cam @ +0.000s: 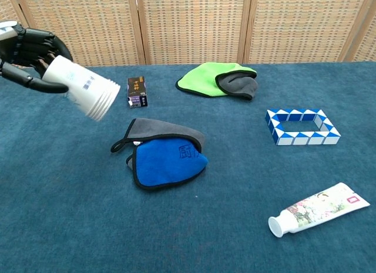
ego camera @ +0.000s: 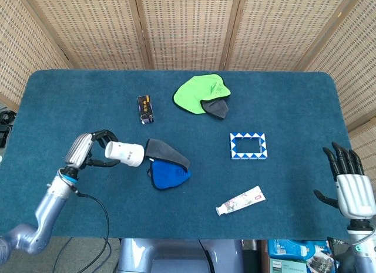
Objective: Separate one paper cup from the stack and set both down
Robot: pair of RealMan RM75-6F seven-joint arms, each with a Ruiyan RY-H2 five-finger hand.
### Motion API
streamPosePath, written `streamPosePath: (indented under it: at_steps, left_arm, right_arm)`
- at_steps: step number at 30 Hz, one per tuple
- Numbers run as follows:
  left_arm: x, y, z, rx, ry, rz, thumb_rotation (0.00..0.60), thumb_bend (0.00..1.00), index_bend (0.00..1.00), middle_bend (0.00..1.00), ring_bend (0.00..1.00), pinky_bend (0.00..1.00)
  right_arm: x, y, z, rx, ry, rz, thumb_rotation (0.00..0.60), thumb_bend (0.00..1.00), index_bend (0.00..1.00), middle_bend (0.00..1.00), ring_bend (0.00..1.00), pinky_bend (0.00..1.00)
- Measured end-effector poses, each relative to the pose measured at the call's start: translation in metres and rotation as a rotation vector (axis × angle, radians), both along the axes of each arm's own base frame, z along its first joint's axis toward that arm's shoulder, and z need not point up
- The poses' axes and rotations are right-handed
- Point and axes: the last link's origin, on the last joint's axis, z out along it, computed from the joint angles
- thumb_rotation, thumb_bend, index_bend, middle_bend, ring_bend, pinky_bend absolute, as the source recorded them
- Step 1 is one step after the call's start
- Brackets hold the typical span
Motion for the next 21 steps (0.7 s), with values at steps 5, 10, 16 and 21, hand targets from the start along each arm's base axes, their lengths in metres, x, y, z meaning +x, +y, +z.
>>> streamPosePath:
  at_steps: [5, 10, 16, 21]
  left_arm:
    - [0.03, 0.026, -0.013, -0.173, -0.198, 0.023, 0.6, 0.08, 0.5, 0.5, 0.45, 0.51]
    - [0.07, 0.052, -0.031, -0.326, -0.28, 0.013, 0.6, 0.08, 0.5, 0.5, 0.45, 0.51]
    - [0.109, 0.073, -0.053, -0.435, -0.385, 0.024, 0.6, 0.11, 0.5, 0.5, 0.45, 0.51]
    - [0.129, 0.083, -0.07, -0.493, -0.485, 0.062, 0.6, 0.14, 0.5, 0.5, 0.45, 0.51]
  right_arm:
    - [-0.001, -0.015, -0.003, 0.003, 0.03, 0.161, 0.6, 0.0, 0.17, 0.13, 0.01, 0.0]
    - [0.003, -0.035, -0.005, 0.018, 0.045, 0.316, 0.6, 0.04, 0.24, 0.17, 0.03, 0.0]
    - [0.01, -0.057, -0.01, 0.028, 0.046, 0.452, 0.6, 0.12, 0.29, 0.21, 0.07, 0.0]
    - [0.022, -0.076, -0.017, 0.041, 0.047, 0.538, 0.6, 0.15, 0.29, 0.22, 0.08, 0.0]
